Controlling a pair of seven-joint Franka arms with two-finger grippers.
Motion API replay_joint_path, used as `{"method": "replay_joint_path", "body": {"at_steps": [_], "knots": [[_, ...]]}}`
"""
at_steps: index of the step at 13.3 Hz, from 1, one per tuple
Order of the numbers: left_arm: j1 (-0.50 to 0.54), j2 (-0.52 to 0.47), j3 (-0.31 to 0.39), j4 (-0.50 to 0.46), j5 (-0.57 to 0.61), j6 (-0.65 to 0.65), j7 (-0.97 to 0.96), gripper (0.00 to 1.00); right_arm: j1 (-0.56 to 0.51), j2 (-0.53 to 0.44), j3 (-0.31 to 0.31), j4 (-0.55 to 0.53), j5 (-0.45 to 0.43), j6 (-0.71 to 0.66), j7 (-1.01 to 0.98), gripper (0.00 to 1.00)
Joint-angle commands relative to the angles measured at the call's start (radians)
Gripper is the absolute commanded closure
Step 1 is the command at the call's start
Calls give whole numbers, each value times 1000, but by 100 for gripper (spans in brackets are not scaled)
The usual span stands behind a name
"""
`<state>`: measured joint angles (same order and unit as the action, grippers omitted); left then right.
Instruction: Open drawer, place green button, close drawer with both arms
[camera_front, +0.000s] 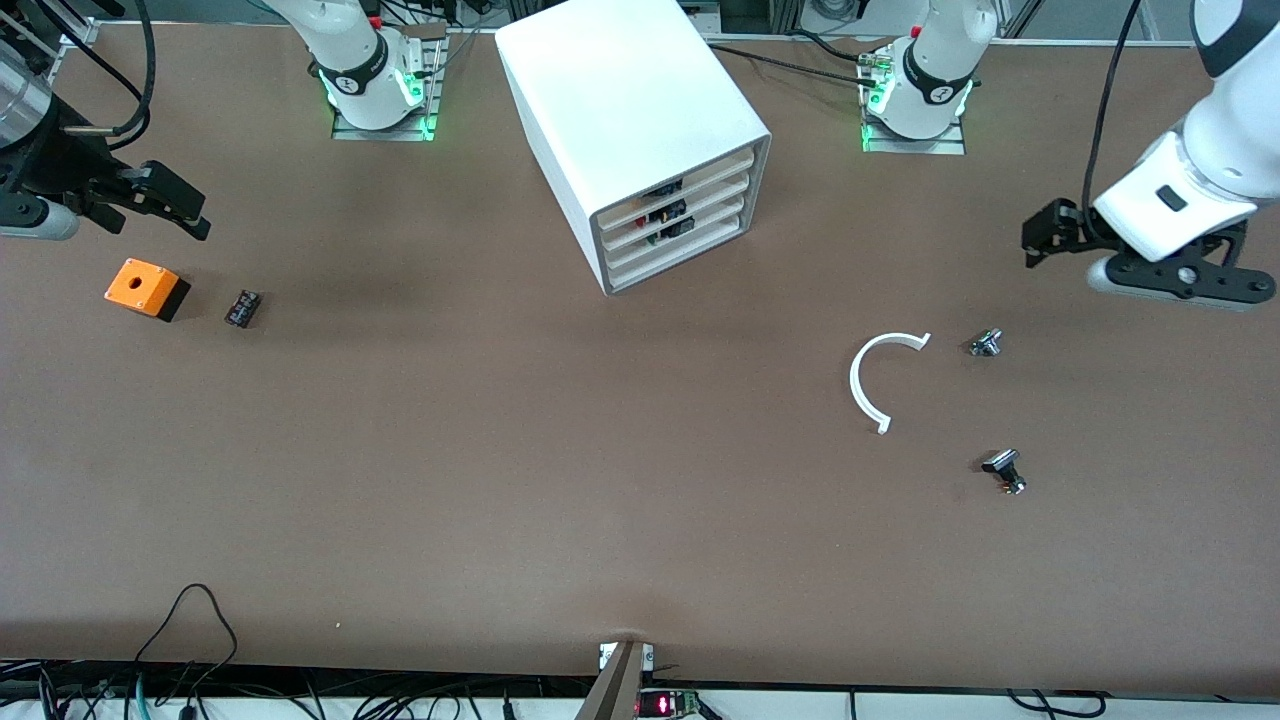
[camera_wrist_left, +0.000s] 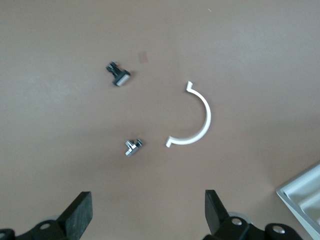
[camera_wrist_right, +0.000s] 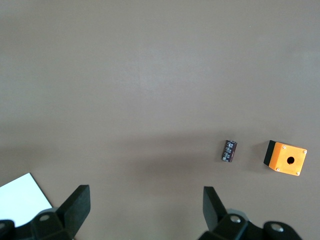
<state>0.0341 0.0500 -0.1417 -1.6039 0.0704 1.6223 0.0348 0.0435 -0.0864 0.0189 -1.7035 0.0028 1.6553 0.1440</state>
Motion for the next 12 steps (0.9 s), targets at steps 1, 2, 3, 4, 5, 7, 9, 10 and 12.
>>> {"method": "replay_joint_path", "body": {"at_steps": [1, 2, 3, 4, 5, 7, 9, 10, 12], "knots": [[-28, -140, 66, -183, -58, 128, 20, 1, -8, -7, 6, 8, -9, -11, -15, 0], [-34, -165, 79, -185, -72, 110, 19, 1, -8, -6, 6, 12, -7, -11, -18, 0], [-43, -145, 80, -166, -73, 97, 1, 1, -8, -1, 6, 21, -7, -9, -23, 0], [-40, -144, 83, -160, -75, 84, -4, 1, -10, 2, 6, 31, -7, -11, -26, 0], [-40, -141, 82, -156, -77, 53, -6, 1, -10, 7, 4, 35, -6, -11, -40, 0], [-42, -142, 65, -137, -77, 36, -39, 1, -11, 8, -5, 36, 0, -9, -87, 0], [-42, -141, 60, -134, -75, 36, -67, 1, -10, 8, -17, 36, 3, -11, -110, 0], [-42, -140, 60, -133, -75, 36, -72, 1, -11, 8, -17, 36, 3, -11, -110, 0], [-43, -136, 59, -128, -75, 36, -73, 1, -10, 8, -22, 36, 3, -12, -110, 0]]}}
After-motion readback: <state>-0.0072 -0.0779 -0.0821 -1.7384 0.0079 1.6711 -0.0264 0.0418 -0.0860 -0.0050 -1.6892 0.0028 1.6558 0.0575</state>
